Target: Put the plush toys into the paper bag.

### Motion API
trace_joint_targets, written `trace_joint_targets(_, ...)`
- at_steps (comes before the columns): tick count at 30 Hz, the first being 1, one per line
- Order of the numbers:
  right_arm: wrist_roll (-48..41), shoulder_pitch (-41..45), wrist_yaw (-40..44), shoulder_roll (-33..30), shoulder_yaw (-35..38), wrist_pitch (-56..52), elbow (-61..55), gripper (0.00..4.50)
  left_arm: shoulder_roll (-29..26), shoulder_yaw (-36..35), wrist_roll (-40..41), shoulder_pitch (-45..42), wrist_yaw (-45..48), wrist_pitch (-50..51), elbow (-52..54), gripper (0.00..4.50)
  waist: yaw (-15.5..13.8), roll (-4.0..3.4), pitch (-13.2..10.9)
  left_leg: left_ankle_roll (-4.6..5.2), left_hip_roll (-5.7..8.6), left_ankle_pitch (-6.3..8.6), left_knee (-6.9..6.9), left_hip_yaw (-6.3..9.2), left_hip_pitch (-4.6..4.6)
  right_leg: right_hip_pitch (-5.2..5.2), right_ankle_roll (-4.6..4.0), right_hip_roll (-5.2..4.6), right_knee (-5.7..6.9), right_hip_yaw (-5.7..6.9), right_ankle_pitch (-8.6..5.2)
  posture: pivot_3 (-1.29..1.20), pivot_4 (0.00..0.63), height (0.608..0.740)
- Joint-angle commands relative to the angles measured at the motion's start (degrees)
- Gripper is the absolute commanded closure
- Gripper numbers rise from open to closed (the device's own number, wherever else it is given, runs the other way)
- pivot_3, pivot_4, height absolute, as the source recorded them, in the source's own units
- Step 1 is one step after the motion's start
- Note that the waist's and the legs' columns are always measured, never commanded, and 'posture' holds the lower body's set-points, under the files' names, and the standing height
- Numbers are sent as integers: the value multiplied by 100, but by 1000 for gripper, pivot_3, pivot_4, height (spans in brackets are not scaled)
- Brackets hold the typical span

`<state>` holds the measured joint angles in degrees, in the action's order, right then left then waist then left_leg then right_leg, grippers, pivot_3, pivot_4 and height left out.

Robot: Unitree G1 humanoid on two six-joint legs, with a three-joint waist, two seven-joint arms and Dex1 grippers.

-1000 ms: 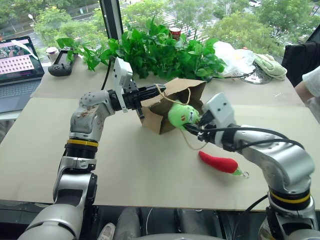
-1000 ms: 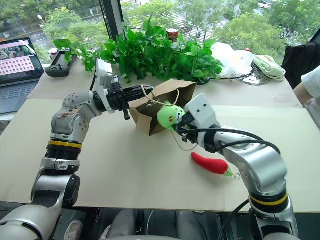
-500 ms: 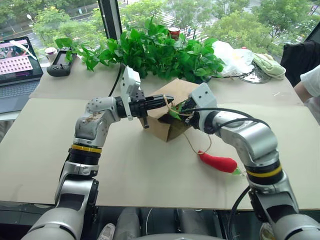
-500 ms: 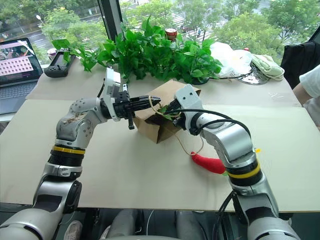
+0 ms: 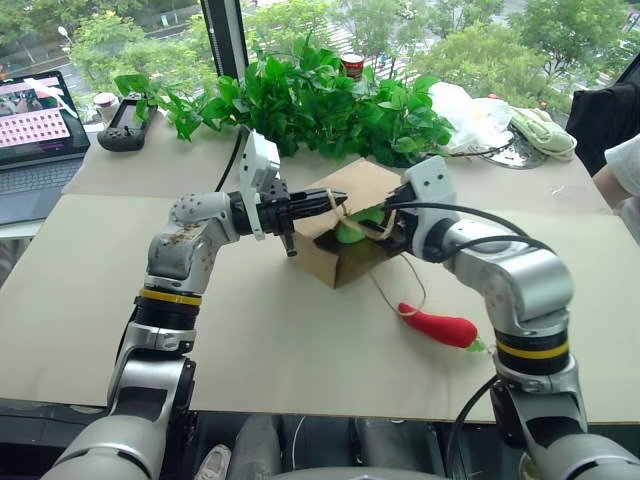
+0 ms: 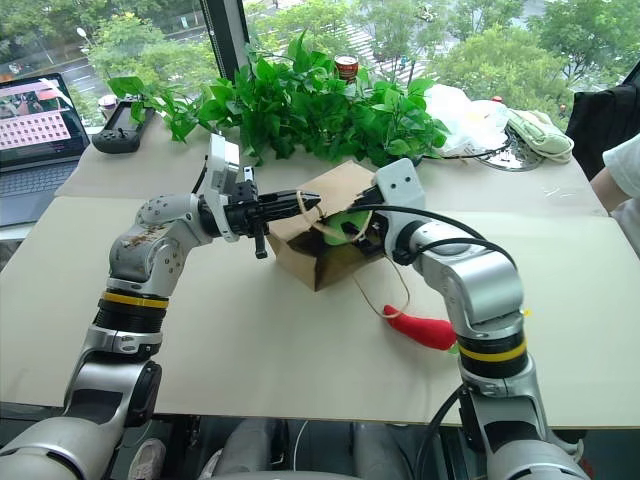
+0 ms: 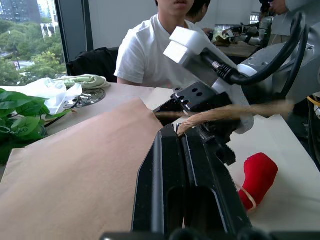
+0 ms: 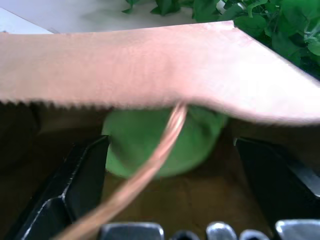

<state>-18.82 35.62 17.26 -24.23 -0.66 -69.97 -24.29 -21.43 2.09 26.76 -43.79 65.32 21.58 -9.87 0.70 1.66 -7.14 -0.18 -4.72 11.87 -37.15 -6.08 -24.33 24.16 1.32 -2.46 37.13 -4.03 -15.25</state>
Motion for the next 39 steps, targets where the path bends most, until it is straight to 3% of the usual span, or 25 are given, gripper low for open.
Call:
trace_joint_targets(1,-501,-290,474,-409,568,-326,-853,18,-41,-54,28,-110,9,-68,49,4500,0,0,0,0,0,0,1,0,1,-1,0,1,0,0,0,0,150,713)
trace_joint_targets(10,-1449,-1870,1846,-2330,1206,-610,-2101,18,-46,-57,24,-170,31,-121,-70,4500,-4,0,-1,0,2,0,2,4,2,-5,1,-1,-7,-2,-1,0,150,713)
trace_joint_targets(14,-1252,-2584,1959,-3161,958,-404,-2186,18,-46,-64,20,-194,40,-140,-107,4500,14,2,-2,0,7,0,4,14,7,-11,3,-1,-5,-2,-2,0,150,713)
trace_joint_targets(26,-704,-2835,1444,-3148,-70,84,-1645,18,-50,-66,1,-241,48,-151,-160,4500,-1,2,-2,2,38,-2,-4,75,4,-17,5,0,-5,-5,-3,0,150,713)
trace_joint_targets(29,-589,-2941,1445,-3240,-225,146,-1600,669,-58,-71,0,-247,47,-150,-163,4500,-3,2,-2,2,38,-2,-3,78,3,-17,5,0,-4,-4,-3,0,150,713)
trace_joint_targets(39,-545,-3230,1533,-3371,-90,182,-1716,4016,-85,-94,-4,-265,42,-151,-192,4500,-4,2,-2,2,39,-2,-4,83,4,-20,6,1,-4,-2,-4,0,150,713)
